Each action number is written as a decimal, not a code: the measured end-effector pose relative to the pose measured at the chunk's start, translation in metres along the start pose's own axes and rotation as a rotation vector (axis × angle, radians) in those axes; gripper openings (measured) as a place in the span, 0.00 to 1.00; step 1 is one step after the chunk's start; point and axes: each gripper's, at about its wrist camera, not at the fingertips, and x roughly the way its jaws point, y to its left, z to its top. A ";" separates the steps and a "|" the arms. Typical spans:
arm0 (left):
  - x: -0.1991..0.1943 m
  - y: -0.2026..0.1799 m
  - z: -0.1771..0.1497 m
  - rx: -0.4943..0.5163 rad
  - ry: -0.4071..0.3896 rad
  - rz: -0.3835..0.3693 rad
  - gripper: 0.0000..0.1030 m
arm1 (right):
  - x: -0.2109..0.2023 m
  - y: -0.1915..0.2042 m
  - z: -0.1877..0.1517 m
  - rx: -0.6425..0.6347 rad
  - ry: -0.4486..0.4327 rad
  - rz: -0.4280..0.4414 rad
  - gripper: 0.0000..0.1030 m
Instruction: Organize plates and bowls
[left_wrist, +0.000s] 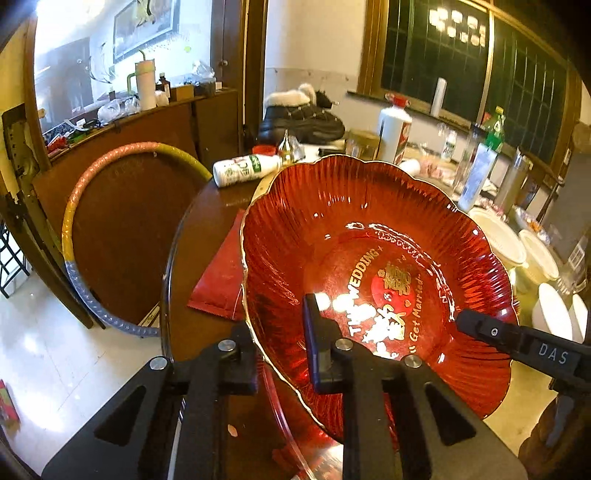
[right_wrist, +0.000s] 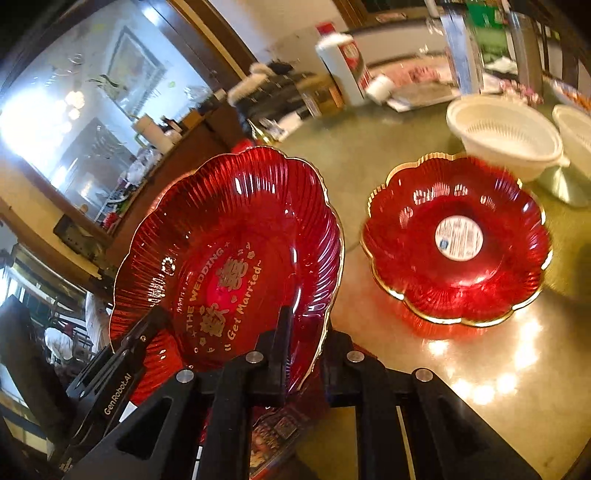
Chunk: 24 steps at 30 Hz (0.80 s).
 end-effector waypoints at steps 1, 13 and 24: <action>-0.001 0.000 0.000 -0.002 -0.003 -0.002 0.16 | -0.004 0.001 0.000 -0.005 -0.007 0.002 0.12; 0.031 -0.003 -0.030 -0.031 0.134 -0.026 0.16 | 0.022 -0.023 -0.020 0.044 0.082 -0.032 0.12; 0.034 0.020 -0.029 -0.172 0.167 -0.044 0.48 | 0.026 -0.027 -0.018 0.066 0.107 -0.018 0.24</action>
